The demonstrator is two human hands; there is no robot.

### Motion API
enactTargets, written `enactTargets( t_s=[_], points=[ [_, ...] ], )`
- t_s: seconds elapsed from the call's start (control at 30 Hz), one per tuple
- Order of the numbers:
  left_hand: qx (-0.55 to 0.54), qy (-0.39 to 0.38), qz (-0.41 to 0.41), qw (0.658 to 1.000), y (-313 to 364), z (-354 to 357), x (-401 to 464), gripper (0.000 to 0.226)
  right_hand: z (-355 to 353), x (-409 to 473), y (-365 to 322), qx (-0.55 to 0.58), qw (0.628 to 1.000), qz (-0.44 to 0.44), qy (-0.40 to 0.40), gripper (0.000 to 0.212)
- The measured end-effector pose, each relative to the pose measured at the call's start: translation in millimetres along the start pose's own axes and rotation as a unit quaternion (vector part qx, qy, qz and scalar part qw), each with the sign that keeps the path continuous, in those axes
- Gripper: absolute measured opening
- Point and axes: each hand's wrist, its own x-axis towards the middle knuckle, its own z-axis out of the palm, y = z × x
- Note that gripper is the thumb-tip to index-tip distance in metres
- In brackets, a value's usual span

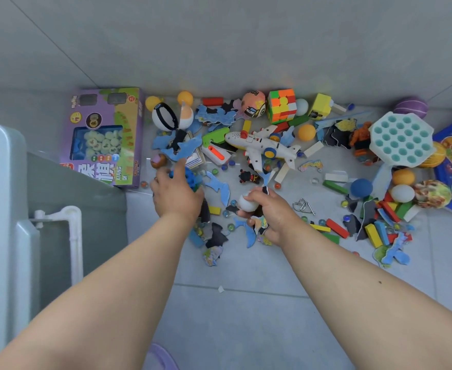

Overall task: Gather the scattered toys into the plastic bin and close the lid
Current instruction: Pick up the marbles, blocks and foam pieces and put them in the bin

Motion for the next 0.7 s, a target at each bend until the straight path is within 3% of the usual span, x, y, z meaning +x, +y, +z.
enactTargets(
  t_s=[0.07,0.13,0.3,0.4,0.5,0.7],
  points=[
    [0.057,-0.048,0.014,0.997,-8,4,10,0.062,0,0,0,0.022,1.000,-0.001,-0.014,0.016],
    [0.038,-0.039,0.016,0.998,-12,7,13,0.054,1,1,0,0.025,0.999,-0.011,-0.024,0.021],
    [-0.232,0.003,0.033,0.972,14,7,-15,0.061,5,4,-5,-0.011,1.000,-0.024,0.014,0.025],
    [-0.284,-0.037,0.083,0.955,25,12,-43,0.065,9,6,-8,-0.022,0.999,-0.026,0.013,0.009],
    [-0.303,-0.076,0.110,0.944,25,19,-60,0.068,10,4,-9,-0.053,0.998,-0.032,-0.019,0.033],
    [-0.418,-0.164,0.098,0.888,15,19,-70,0.053,3,3,-4,-0.071,0.997,-0.030,-0.003,0.035]
  ],
)
